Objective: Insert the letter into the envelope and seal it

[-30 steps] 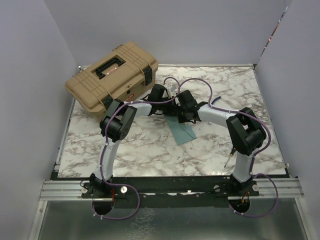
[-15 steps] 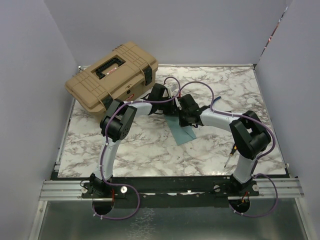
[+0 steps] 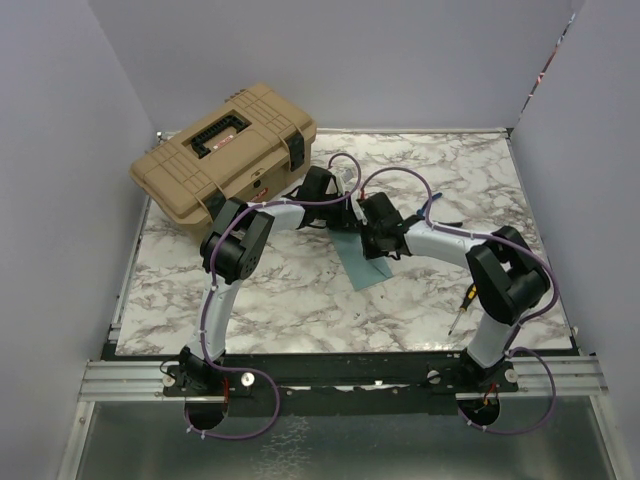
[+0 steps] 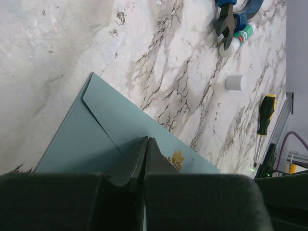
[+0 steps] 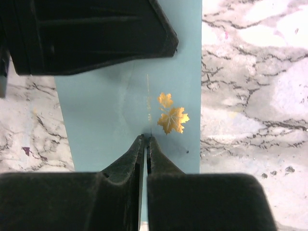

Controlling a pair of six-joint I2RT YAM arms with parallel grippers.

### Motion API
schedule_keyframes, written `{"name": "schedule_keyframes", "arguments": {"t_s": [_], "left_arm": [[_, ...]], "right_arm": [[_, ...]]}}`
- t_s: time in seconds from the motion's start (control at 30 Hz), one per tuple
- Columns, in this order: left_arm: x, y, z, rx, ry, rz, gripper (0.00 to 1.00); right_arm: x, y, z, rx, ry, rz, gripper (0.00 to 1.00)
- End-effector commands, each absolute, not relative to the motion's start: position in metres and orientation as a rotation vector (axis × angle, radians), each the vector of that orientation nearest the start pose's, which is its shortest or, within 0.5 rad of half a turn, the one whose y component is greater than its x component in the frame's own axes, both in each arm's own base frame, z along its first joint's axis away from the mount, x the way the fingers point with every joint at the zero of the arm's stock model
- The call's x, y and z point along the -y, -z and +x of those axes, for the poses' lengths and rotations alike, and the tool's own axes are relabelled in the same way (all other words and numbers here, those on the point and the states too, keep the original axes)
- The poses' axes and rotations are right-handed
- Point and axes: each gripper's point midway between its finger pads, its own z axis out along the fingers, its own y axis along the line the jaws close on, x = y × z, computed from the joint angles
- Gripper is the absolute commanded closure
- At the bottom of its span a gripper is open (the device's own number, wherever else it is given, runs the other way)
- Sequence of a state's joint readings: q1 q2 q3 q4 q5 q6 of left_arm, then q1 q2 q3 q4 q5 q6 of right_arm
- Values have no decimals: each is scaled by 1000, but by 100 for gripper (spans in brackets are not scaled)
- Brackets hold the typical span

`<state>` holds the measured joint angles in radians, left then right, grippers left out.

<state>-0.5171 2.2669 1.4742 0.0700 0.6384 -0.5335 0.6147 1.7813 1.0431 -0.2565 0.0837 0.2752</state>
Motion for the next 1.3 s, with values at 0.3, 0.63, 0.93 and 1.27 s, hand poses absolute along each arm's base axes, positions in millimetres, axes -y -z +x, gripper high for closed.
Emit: {"name": "schedule_keyframes", "arguments": {"t_s": [0.3, 0.63, 0.93, 1.27], "left_arm": [[313, 77, 374, -2755, 885, 243, 100], [320, 57, 382, -2718, 910, 274, 100], [363, -18, 398, -2566, 1221, 354, 100], [370, -59, 418, -2465, 1216, 356, 100]], "right_arm": [[-182, 7, 246, -2902, -72, -402, 94], [-182, -10, 238, -2939, -81, -277, 93], [-245, -97, 299, -2614, -440, -293, 89], [-259, -98, 356, -2503, -349, -205, 90]]}}
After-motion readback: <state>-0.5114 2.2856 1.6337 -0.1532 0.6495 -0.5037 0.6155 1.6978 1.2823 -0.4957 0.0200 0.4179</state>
